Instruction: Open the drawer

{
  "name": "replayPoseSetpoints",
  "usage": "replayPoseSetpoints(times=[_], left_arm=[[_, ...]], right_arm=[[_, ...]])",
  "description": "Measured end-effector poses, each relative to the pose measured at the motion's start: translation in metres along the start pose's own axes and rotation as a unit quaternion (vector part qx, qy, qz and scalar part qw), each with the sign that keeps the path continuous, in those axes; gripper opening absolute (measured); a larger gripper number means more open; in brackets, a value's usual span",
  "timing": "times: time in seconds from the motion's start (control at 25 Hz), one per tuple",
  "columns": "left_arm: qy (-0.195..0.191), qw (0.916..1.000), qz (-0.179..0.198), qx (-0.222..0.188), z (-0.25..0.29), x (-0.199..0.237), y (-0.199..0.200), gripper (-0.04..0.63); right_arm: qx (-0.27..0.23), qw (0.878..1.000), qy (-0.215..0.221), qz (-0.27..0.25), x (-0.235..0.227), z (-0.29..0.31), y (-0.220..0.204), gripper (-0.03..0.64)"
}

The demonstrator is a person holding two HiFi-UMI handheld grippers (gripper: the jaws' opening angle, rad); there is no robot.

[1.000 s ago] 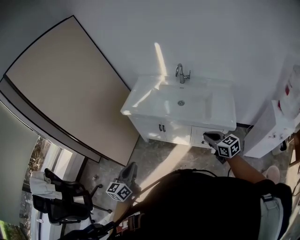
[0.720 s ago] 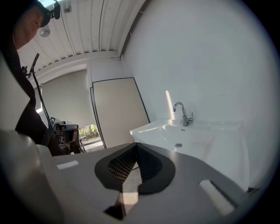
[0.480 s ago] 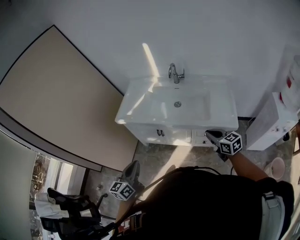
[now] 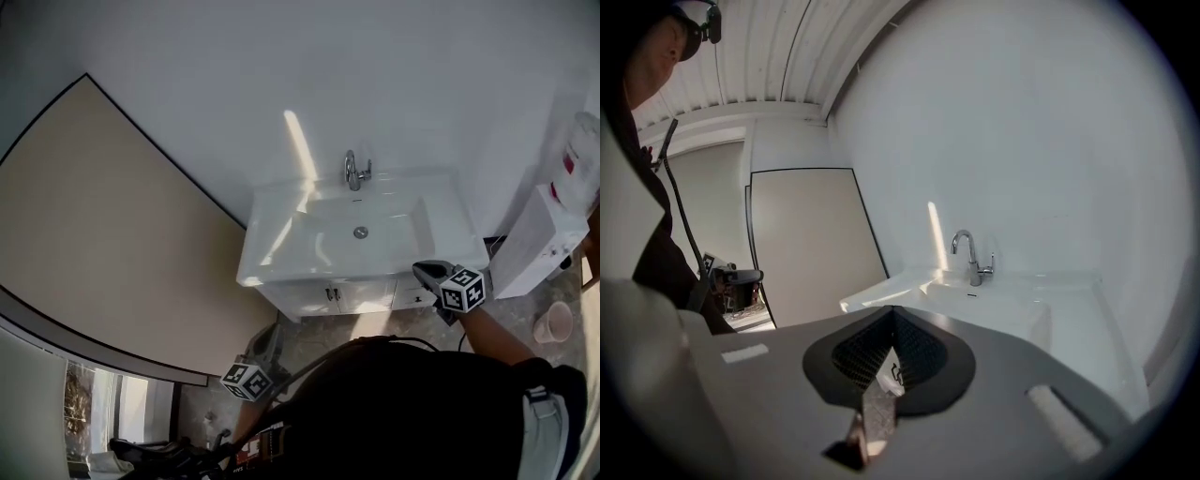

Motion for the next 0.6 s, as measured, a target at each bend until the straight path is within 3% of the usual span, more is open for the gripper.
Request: replayPoseSetpoints(times=[0.32, 0.6], left_arm=[[-0.028, 0.9995, 0.002, 0.012, 0.002, 0.093, 0.019, -0.009], [-0.041, 0.999, -0.012, 0.014, 0.029, 0.119, 0.014, -0.009]], right_arm=[[-0.003, 1.0, -0.029, 0.009, 0.038, 0.062, 0.003, 0.002], [0.015, 0.999, -0.041, 0.01, 0.026, 0.084, 0.007, 0.002]])
Point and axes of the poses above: the fingertips, and each gripper's own axes: z forward along the fingers, x to its left, y out of its top, the point moved 10 cm from there along -z, backward along the fingers, and after that the axes turned 8 degrees about z, right-handed, at the moved point
